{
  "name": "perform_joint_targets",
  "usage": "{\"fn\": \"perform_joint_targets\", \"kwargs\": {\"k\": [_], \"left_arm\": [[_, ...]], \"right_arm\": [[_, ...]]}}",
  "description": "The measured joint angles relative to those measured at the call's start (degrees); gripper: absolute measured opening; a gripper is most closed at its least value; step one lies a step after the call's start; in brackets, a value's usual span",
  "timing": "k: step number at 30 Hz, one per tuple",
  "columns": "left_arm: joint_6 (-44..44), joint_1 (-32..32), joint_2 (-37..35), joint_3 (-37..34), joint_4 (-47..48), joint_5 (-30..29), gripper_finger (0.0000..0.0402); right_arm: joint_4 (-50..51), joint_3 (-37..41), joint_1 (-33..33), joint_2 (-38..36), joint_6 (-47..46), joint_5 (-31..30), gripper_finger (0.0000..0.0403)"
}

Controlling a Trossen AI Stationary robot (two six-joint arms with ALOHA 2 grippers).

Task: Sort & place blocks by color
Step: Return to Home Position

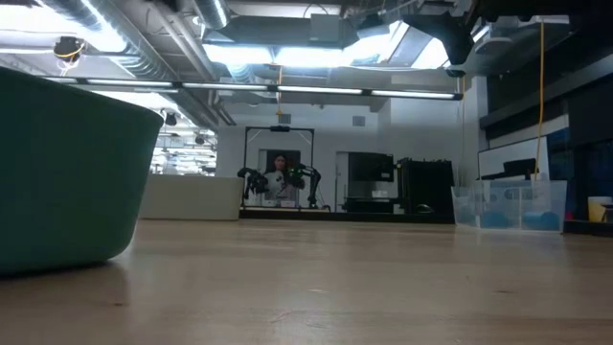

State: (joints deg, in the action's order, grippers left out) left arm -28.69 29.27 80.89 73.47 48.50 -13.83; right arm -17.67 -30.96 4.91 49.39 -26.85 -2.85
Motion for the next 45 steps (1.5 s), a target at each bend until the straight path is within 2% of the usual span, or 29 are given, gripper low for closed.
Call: {"fn": "perform_joint_targets", "kwargs": {"k": [5,9,13,19,21,24,31,34,37,39,42,44,45], "left_arm": [[1.6,-5.0,-6.5,-2.4,-9.0,-5.1,0.0245],[4.7,-10.6,-12.4,-9.1,-23.5,-5.4,0.0245],[7.0,-16.6,-18.8,-18.5,-41.9,-3.4,0.0245],[5.5,-24.5,-25.6,-32.9,-72.3,3.6,0.0245],[4.8,-26.0,-26.8,-36.2,-79.0,6.2,0.0245],[3.5,-27.5,-27.7,-38.6,-82.3,9.6,0.0245],[9.5,-27.7,-27.4,-39.1,-77.8,11.9,0.0245],[9.6,-27.7,-26.8,-39.2,-76.7,11.9,0.0245],[7.8,-27.6,-27.0,-39.1,-76.2,12.5,0.0222],[6.4,-27.6,-26.9,-39.1,-74.4,12.0,0.0182],[3.7,-27.6,-26.9,-39.1,-71.7,9.9,0.0086],[3.8,-27.6,-26.9,-39.1,-71.6,9.6,0.0025],[4.0,-27.6,-26.9,-39.1,-72.0,9.3,0.0015]], "right_arm": [[0.0,0.0,0.0,0.0,0.1,0.0,0.0351],[0.0,0.0,0.0,0.0,0.1,0.0,0.0351],[-1.0,0.0,0.0,0.0,1.3,-0.1,0.0351],[-6.3,0.0,0.0,0.0,8.7,-1.9,0.0351],[-7.3,0.0,0.0,0.0,11.0,-2.1,0.0351],[-7.4,0.0,0.0,0.0,12.5,-3.8,0.0351],[-7.4,0.0,0.0,0.0,12.4,-4.2,0.0339],[-7.3,0.0,0.0,0.0,11.6,-4.2,0.0304],[-7.1,0.0,0.0,0.0,10.6,-4.1,0.0232],[-7.1,0.0,0.0,0.0,10.6,-4.1,0.0161],[-6.7,0.0,-0.1,0.0,11.1,-3.1,0.0042],[-6.5,0.0,-0.4,0.0,11.8,-1.9,0.0015],[-6.1,0.0,-0.6,0.0,10.9,-1.6,0.0010]]}}
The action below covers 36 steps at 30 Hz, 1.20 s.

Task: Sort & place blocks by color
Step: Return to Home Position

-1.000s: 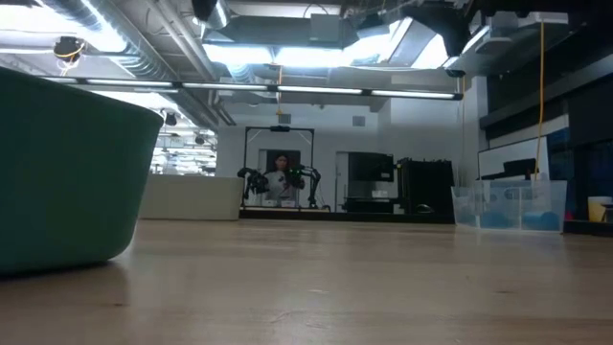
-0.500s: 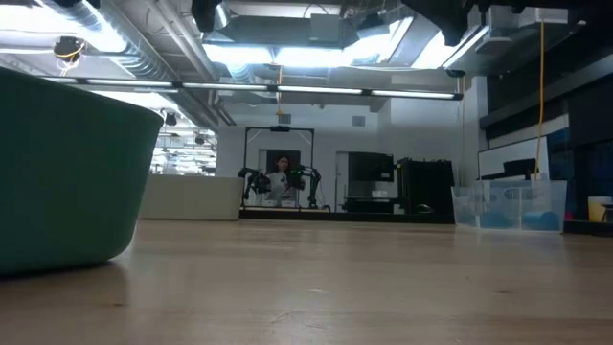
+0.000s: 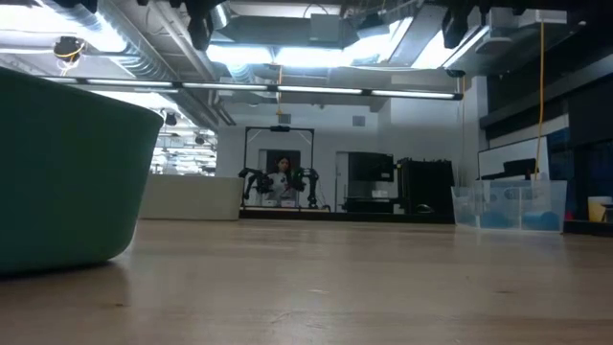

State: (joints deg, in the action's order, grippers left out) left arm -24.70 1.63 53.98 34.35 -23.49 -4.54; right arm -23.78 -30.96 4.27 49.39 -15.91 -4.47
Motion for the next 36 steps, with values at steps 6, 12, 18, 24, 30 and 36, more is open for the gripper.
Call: {"fn": "perform_joint_targets", "kwargs": {"k": [6,12,18,24,30,36], "left_arm": [[2.6,-1.0,0.0,0.0,-1.1,1.3,0.0001],[2.8,-2.8,-0.1,0.0,-0.9,6.6,0.0000],[5.7,-7.9,-6.2,-0.6,6.8,14.3,0.0000],[6.9,-10.0,-19.4,-11.6,5.9,12.4,0.0000],[3.5,-9.0,-34.2,-23.6,2.2,9.8,0.0000],[2.3,-8.9,-45.4,-30.4,2.3,8.9,0.0000]], "right_arm": [[3.2,0.0,-1.7,-0.1,-2.0,1.7,0.0003],[2.9,0.0,-2.7,-0.1,-1.3,2.7,0.0002],[2.9,0.0,-2.7,-0.1,-0.3,2.7,0.0001],[3.0,0.0,-2.7,-0.1,-0.3,2.7,0.0001],[2.9,0.0,-2.7,-0.1,-2.4,2.6,0.0000],[2.2,0.0,-2.7,-0.1,-5.6,2.6,0.0000]]}}
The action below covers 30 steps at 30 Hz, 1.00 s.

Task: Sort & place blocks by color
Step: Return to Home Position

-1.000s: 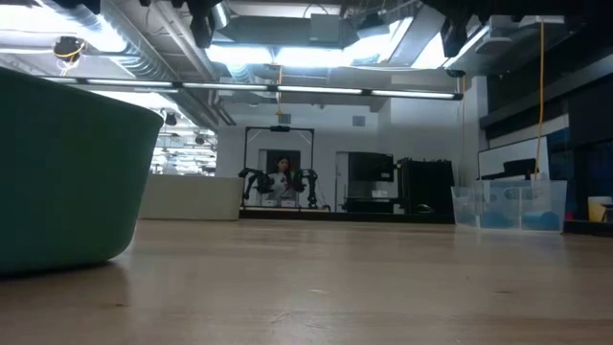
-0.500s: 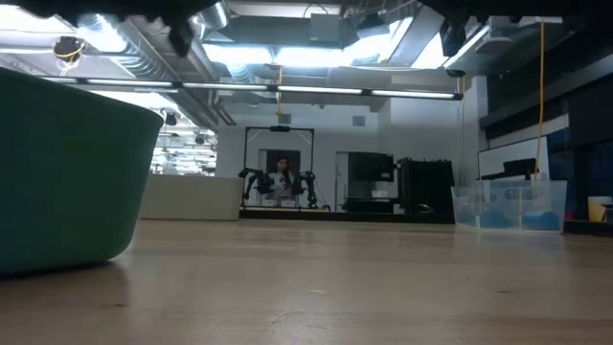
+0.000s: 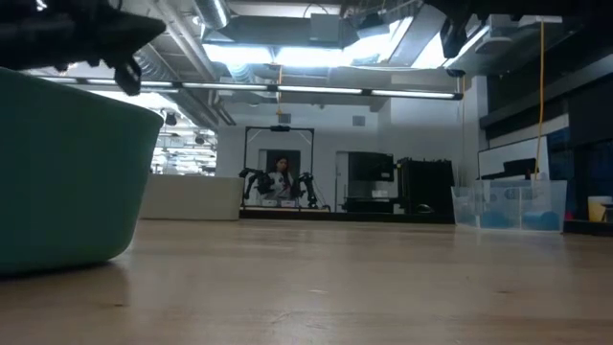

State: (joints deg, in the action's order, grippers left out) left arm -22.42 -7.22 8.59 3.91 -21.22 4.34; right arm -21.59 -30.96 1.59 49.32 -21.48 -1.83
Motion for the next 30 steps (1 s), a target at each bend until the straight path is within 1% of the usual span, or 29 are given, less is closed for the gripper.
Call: {"fn": "perform_joint_targets", "kwargs": {"k": [4,8,12,16,20,25,30], "left_arm": [[-2.4,0.0,-5.0,-3.5,0.6,-0.4,0.0000],[-2.9,0.5,-8.2,-3.5,6.6,-0.4,0.0000],[-2.5,0.7,-8.5,-3.5,7.5,-0.5,0.0000],[-2.8,0.7,-8.5,-3.5,8.8,-0.5,0.0000],[-2.6,0.7,-8.4,-3.5,9.1,-0.3,0.0000],[-2.5,0.7,-8.5,-3.5,9.1,-0.3,0.0000],[-2.5,0.7,-8.5,-3.5,9.1,-0.3,0.0000]], "right_arm": [[-1.0,0.0,0.0,0.0,-0.8,0.0,0.0000],[-1.4,0.0,0.0,-0.4,-3.2,0.0,0.0000],[-1.8,0.0,0.0,-1.5,-5.3,2.1,0.0000],[-0.6,0.0,0.0,-4.7,-5.1,5.4,0.0000],[5.9,0.0,0.0,-11.5,-1.0,6.5,0.0000],[18.1,0.2,1.0,-23.6,2.1,6.5,0.0000],[15.8,5.2,2.8,-37.1,4.0,6.6,0.0000]]}}
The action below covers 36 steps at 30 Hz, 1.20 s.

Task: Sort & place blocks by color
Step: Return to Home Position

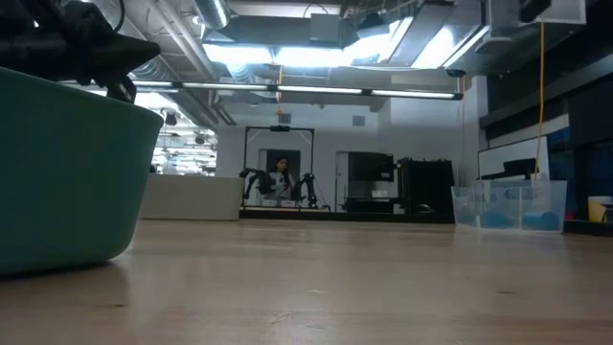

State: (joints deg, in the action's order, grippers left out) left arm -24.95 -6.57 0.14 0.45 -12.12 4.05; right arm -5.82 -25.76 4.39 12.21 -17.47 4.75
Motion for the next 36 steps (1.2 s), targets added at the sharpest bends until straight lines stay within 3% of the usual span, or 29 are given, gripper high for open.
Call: {"fn": "perform_joint_targets", "kwargs": {"k": [6,13,19,26,36], "left_arm": [[0.0,0.0,0.0,0.0,0.0,0.0,0.0000],[0.0,0.0,0.1,0.0,-0.5,0.0,0.0000],[0.0,0.0,0.1,0.0,-0.4,-0.1,0.0000],[0.0,0.0,0.2,0.0,-0.1,-0.1,0.0000],[0.0,0.0,0.0,0.0,6.4,-0.1,0.0000]], "right_arm": [[-6.9,8.7,0.4,-12.3,0.3,-0.4,0.0000],[-14.3,15.7,0.4,-12.1,3.7,1.6,0.0000],[-23.1,25.3,0.4,-12.1,3.1,-3.4,0.0000],[-16.7,25.4,0.3,-11.9,8.7,-5.7,0.0000],[-3.3,25.4,0.3,-11.9,5.8,-5.7,0.0000]]}}
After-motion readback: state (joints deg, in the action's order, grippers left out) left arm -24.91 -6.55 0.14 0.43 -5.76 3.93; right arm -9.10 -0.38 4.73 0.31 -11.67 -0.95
